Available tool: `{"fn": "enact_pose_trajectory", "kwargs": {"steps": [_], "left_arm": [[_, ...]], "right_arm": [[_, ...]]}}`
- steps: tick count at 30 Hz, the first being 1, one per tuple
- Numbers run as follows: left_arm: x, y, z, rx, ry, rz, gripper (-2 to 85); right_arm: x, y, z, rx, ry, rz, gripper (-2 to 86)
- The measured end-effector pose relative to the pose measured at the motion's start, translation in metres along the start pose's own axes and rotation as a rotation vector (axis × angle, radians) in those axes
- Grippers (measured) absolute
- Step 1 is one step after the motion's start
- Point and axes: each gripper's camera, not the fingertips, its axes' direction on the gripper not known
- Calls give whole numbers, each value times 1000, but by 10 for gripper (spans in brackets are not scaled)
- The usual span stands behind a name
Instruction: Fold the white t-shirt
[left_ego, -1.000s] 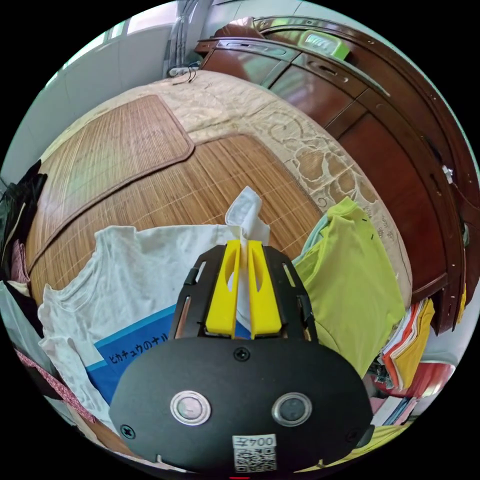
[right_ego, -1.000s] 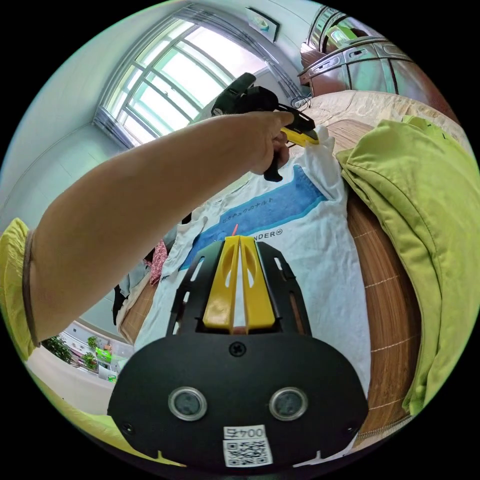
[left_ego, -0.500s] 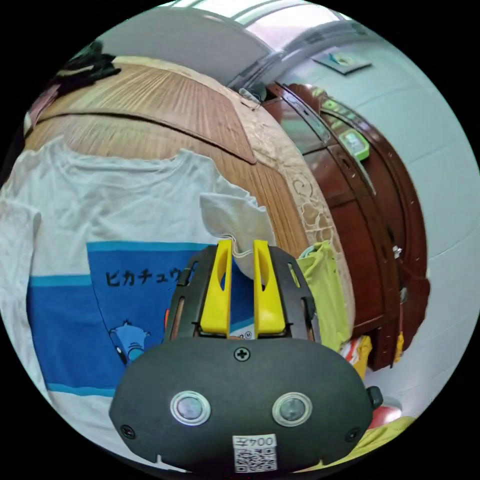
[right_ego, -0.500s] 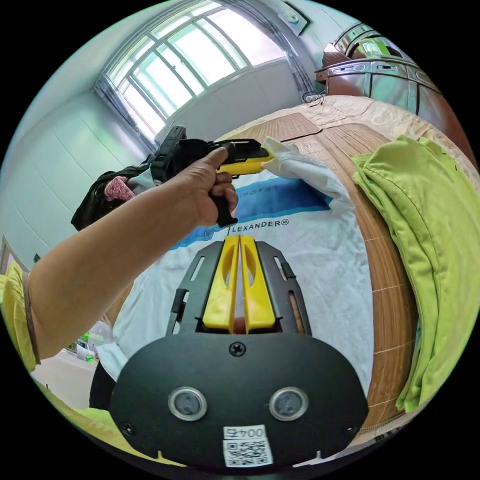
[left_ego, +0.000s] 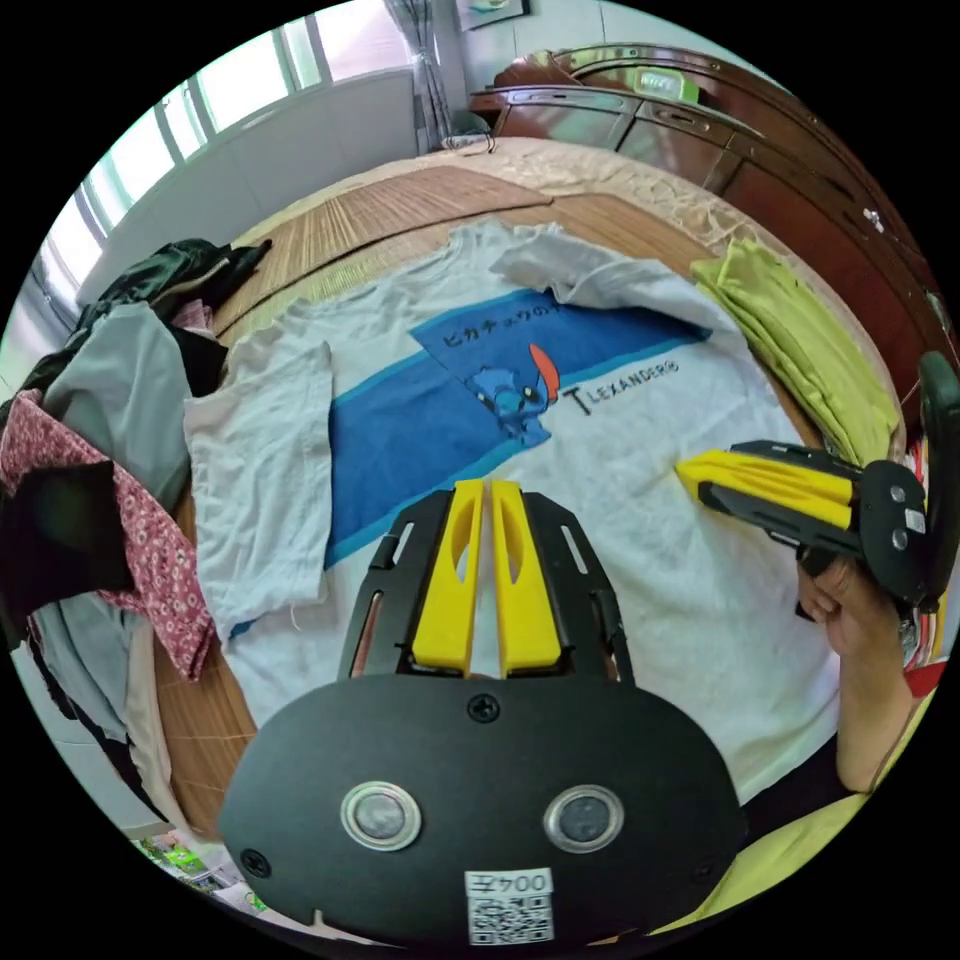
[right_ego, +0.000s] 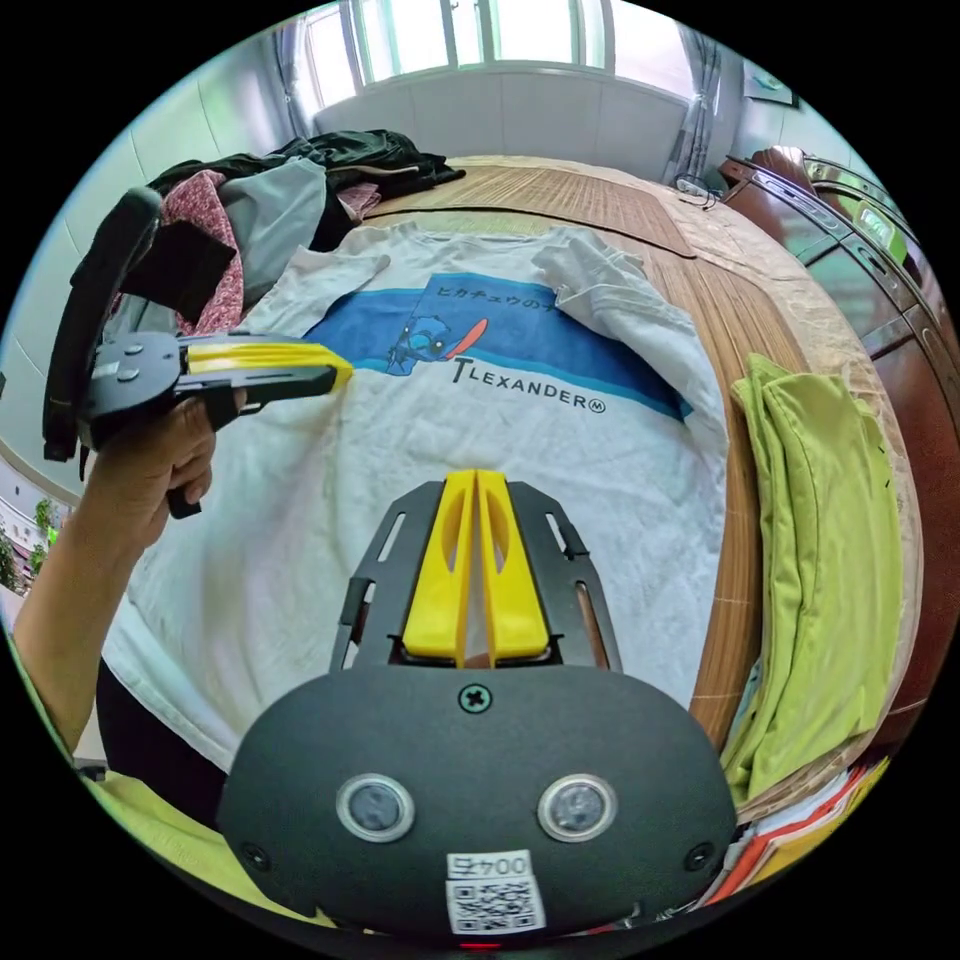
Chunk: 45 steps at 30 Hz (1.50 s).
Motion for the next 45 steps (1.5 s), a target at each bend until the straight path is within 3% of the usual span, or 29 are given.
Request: {"fn": "enact_pose_trajectory", "kwargs": {"steps": [5, 8, 11, 14, 19, 26, 30, 35, 37, 40, 45], "left_arm": [[-32, 25, -7, 86, 85, -59, 12], [-50, 34, -13, 102, 137, -69, 11], [-71, 41, -17, 108, 199, -92, 9], [-95, 47, -18, 102, 273, -125, 8], [-126, 54, -22, 99, 359, -154, 6], [-152, 58, -31, 99, 357, -153, 5], [-170, 60, -31, 99, 401, -171, 4], [-190, 59, -31, 101, 431, -186, 3], [-193, 58, -35, 123, 433, -174, 3], [-204, 57, -53, 213, 424, -164, 2], [-224, 58, -47, 242, 377, -211, 2]], "right_arm": [[11, -6, -10, 0, -83, 57, 1], [35, -4, -43, 140, -202, 166, 29], [65, -22, -68, 233, -154, 145, 91], [111, -62, -71, 169, -147, 146, 108], [197, -118, -43, 35, -361, 268, 142], [220, -132, -17, -61, -540, 267, 117], [205, -132, -30, -51, -483, 161, 33], [164, -120, -78, 83, -277, -44, 23], [131, -105, -91, 108, -155, -229, 21], [95, -82, -90, 66, -36, -401, 27], [71, -55, -64, -64, 85, -486, 70]]}}
